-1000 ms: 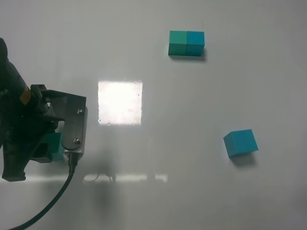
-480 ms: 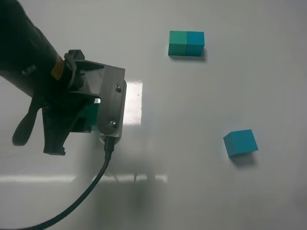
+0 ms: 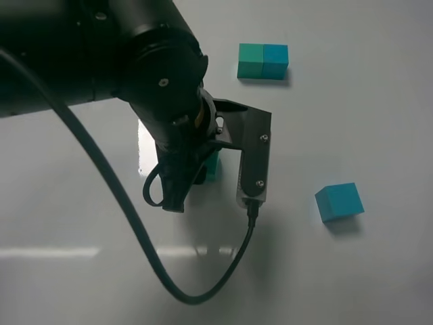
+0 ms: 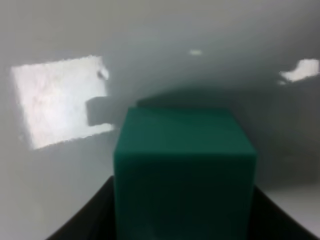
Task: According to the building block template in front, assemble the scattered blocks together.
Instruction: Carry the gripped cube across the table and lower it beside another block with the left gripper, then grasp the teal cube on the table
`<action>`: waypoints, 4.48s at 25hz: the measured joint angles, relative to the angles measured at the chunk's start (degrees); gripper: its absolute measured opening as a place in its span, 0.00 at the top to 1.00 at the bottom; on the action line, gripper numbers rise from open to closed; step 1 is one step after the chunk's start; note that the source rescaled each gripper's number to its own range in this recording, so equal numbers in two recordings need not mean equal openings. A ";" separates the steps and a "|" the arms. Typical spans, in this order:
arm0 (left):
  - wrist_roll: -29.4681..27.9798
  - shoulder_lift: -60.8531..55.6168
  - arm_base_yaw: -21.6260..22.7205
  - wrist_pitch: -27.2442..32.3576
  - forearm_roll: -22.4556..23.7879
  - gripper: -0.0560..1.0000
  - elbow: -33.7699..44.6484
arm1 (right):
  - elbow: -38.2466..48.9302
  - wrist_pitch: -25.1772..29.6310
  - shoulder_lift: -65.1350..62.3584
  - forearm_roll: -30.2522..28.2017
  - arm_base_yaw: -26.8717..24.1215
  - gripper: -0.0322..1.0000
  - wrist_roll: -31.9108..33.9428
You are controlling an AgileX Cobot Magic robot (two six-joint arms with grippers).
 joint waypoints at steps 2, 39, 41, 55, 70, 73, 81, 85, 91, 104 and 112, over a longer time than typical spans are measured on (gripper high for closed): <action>-1.03 0.50 -0.16 0.00 0.06 0.95 -0.29 | 0.00 0.00 0.00 0.18 0.00 0.32 -0.12; -38.38 -22.67 31.85 6.01 -15.97 0.08 -6.38 | 0.00 -0.10 0.00 0.25 0.00 0.32 -1.38; -38.25 -26.14 40.24 6.06 -19.18 0.08 -6.38 | 0.00 -0.10 0.00 0.31 0.00 0.32 -1.73; -27.76 -53.93 65.85 6.40 -36.56 0.14 28.66 | 0.00 -0.10 0.00 2.84 0.00 0.32 -5.83; -32.26 -96.36 65.64 6.66 -36.57 0.25 60.17 | 0.00 -0.05 0.00 2.95 0.00 0.32 -6.91; -32.79 -100.15 64.18 6.77 -34.86 0.28 61.51 | 0.00 -0.05 0.00 3.29 0.00 0.32 -7.26; -39.12 -100.44 57.69 2.25 -28.37 0.29 64.25 | 0.00 0.25 1.05 5.89 0.00 0.32 -13.89; -40.14 -100.49 57.69 -2.48 -27.36 0.30 66.39 | -0.05 0.60 1.59 6.65 0.19 0.32 -18.82; -40.51 -100.49 57.69 -3.10 -27.13 0.30 66.69 | -2.20 4.17 4.43 9.76 2.07 0.32 -29.27; -40.50 -100.49 57.69 -3.43 -27.11 0.31 66.69 | -18.22 6.61 25.31 4.01 13.97 0.25 -42.49; -40.50 -100.49 57.69 -3.48 -27.11 0.31 66.69 | -30.45 7.72 40.92 -1.75 23.60 0.23 -46.54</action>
